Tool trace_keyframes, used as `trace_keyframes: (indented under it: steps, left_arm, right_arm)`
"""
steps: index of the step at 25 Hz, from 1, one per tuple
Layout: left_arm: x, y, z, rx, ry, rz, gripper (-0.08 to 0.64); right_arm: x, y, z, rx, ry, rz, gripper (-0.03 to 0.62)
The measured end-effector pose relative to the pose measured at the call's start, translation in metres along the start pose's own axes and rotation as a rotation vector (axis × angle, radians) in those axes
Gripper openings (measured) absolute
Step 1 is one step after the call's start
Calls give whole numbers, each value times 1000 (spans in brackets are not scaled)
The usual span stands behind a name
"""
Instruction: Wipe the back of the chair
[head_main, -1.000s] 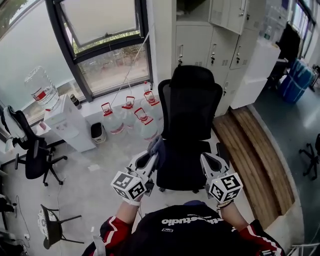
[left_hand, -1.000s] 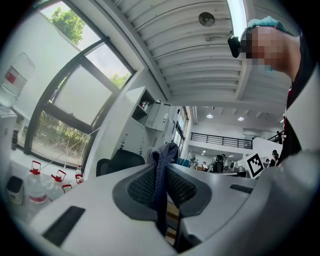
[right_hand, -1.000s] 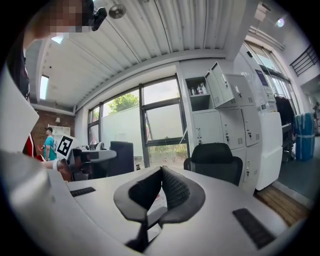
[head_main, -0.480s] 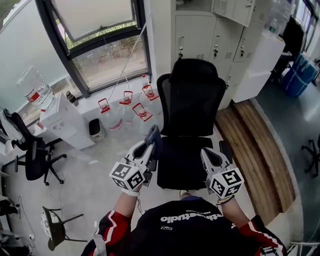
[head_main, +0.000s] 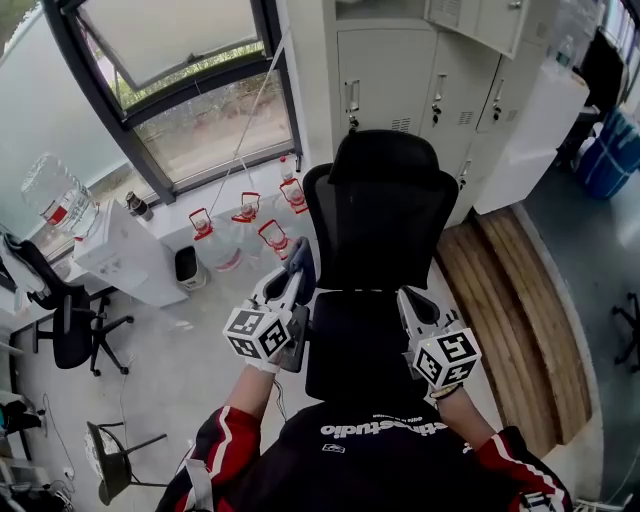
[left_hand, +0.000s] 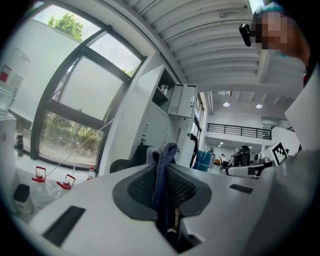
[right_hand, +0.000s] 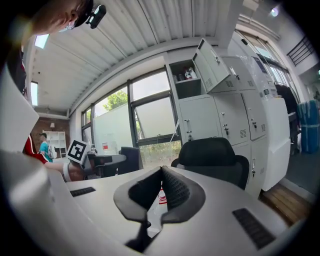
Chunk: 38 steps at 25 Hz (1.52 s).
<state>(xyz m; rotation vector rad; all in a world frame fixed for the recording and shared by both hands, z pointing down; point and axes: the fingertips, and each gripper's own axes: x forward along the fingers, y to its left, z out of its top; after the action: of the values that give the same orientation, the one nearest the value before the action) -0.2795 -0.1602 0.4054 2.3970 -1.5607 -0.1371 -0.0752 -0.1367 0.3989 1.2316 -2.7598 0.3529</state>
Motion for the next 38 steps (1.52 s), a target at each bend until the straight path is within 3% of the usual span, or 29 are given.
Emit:
trace_keyframes:
  steps: [9, 16, 23, 28, 38]
  left_arm:
    - [137, 85, -23, 12, 61, 143, 57]
    - [236, 172, -66, 16, 119, 292, 57]
    - [289, 233, -108, 40, 183, 426, 57]
    - [314, 229, -119, 28, 185, 419, 57]
    - [372, 164, -140, 69, 221, 276, 57]
  right_arm:
    - [60, -79, 11, 33, 13, 33, 12]
    - [74, -141, 0, 80, 34, -14, 12]
    - [76, -182, -12, 103, 45, -65, 12]
    - [72, -202, -14, 96, 40, -105, 12]
    - [36, -246, -10, 103, 4, -223, 12]
